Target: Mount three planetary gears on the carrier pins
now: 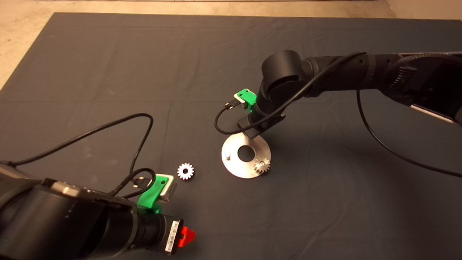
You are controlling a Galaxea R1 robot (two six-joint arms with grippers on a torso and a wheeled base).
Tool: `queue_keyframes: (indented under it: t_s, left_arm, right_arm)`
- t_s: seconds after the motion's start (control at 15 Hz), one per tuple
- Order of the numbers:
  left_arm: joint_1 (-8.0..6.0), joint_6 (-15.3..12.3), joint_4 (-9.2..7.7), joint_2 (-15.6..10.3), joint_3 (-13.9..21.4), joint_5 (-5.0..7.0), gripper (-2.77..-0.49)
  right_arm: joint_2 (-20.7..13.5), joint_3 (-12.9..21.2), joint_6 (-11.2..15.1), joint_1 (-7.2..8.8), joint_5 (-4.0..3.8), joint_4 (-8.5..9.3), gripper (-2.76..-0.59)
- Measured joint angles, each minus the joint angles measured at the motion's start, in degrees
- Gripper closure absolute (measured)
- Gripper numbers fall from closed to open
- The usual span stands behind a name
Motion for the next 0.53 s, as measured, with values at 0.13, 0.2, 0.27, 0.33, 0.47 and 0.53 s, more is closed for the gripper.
queue_keyframes:
  t_s: [0.13,0.2,0.27,0.33,0.47,0.53]
  left_arm:
    - [-0.02,0.0,0.0,0.01,0.0,0.0,-2.34]
    - [-0.01,0.0,0.0,0.0,0.0,-0.01,-2.34]
    - [-0.02,0.0,0.0,0.01,0.0,-0.02,-2.34]
    - [-0.02,0.0,0.0,0.01,0.0,-0.04,-2.34]
    - [-0.02,0.0,0.0,0.0,0.0,-0.02,-2.34]
    - [-0.02,0.0,0.0,0.0,0.0,0.0,-2.34]
  right_arm:
    - [0.22,-0.61,-0.52,0.0,0.04,0.0,-0.81]
    - [0.3,-0.72,-0.61,-0.01,-0.07,0.04,-0.81]
    - [0.43,-0.79,-0.77,0.0,-0.05,0.04,-0.81]
    - [0.6,-0.8,-0.78,-0.01,-0.02,0.06,-0.81]
    - [0.82,-0.8,-0.8,0.0,0.05,0.15,-0.81]
    - [0.82,-0.8,-0.83,0.0,0.11,0.21,-0.81]
